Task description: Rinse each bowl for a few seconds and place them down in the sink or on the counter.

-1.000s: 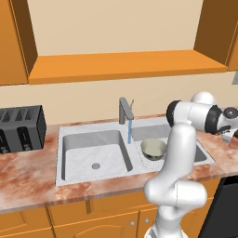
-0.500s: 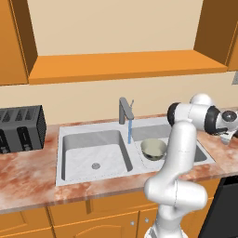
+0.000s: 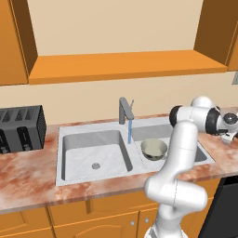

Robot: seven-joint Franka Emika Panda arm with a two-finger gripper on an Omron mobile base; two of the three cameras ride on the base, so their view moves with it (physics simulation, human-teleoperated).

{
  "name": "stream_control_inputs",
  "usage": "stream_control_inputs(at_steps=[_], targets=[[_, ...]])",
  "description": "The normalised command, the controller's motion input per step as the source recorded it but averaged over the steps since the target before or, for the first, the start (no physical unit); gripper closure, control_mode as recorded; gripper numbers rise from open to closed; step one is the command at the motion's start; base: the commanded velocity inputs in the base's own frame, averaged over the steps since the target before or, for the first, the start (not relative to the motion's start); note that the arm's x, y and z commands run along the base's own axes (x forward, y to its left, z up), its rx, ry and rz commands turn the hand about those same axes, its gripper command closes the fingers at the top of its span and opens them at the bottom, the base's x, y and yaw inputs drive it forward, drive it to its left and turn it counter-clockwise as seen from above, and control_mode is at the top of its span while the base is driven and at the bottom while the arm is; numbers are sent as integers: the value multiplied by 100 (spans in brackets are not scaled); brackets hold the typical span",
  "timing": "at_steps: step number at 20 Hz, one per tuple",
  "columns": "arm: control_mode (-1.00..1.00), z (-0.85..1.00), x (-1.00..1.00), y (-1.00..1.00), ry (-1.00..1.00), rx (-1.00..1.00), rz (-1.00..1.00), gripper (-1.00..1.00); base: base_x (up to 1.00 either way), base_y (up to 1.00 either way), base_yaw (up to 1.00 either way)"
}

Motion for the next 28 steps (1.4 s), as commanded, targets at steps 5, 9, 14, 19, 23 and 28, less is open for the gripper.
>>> stream_control_inputs(at_steps=[5,9,14,19,23,28], targets=[[-100,-24,18,-25,0,0,1,-100,0,0,0],[-100,-27,23,-17,0,0,1,100,0,0,0],[-100,-28,19,-22,0,0,2,100,0,0,0],[-100,-22,6,-21,0,0,4,100,0,0,0],[-100,-5,-4,-9,1,0,6,100,0,0,0],[-100,2,-42,23,-9,-7,9,100,0,0,0]])
